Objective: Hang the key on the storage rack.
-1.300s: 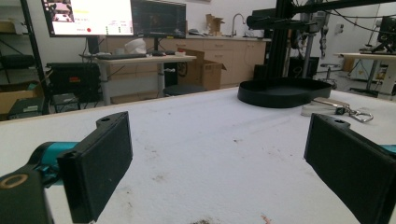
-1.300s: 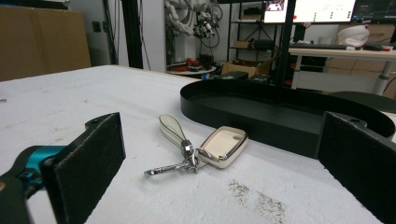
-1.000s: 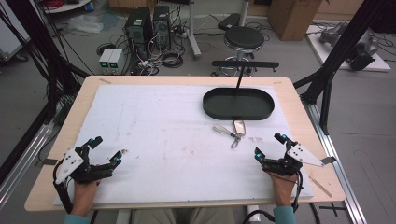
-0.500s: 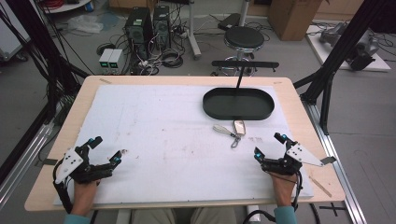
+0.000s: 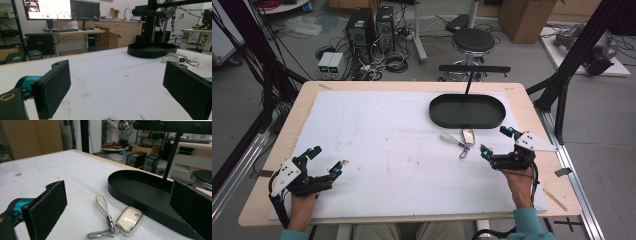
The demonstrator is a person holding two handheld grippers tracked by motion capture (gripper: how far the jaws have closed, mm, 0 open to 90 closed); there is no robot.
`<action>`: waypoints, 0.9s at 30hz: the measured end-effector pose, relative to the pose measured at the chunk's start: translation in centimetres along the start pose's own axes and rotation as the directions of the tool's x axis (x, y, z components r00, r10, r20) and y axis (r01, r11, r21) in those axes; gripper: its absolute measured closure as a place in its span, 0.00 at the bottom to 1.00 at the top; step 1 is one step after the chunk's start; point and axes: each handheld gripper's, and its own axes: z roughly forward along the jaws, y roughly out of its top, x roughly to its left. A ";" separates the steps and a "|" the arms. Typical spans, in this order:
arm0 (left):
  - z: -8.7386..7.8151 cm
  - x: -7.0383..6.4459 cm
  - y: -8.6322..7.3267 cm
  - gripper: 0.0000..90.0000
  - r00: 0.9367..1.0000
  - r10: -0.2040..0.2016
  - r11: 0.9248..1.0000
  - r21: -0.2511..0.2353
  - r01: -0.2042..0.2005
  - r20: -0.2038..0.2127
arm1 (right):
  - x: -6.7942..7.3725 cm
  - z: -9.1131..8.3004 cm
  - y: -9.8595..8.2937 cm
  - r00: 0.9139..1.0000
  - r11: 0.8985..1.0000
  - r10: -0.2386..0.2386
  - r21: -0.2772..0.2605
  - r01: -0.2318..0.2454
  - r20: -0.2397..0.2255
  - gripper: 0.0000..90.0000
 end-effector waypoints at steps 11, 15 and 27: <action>0.0 0.0 0.0 0.09 1.000 -0.002 1.000 0.000 0.002 0.000 | -0.8 5.1 3.3 0.989 0.966 -0.061 0.243 0.093 -0.136 0.01; 0.0 0.0 0.0 0.09 1.000 -0.003 1.000 0.001 0.003 0.000 | -0.8 6.3 3.8 0.984 0.952 -0.067 0.285 0.114 -0.168 0.01; 0.0 0.0 0.0 0.09 1.000 -0.004 1.000 0.000 0.004 0.000 | -0.8 10.4 3.9 0.956 0.847 -0.087 0.485 0.219 -0.280 0.05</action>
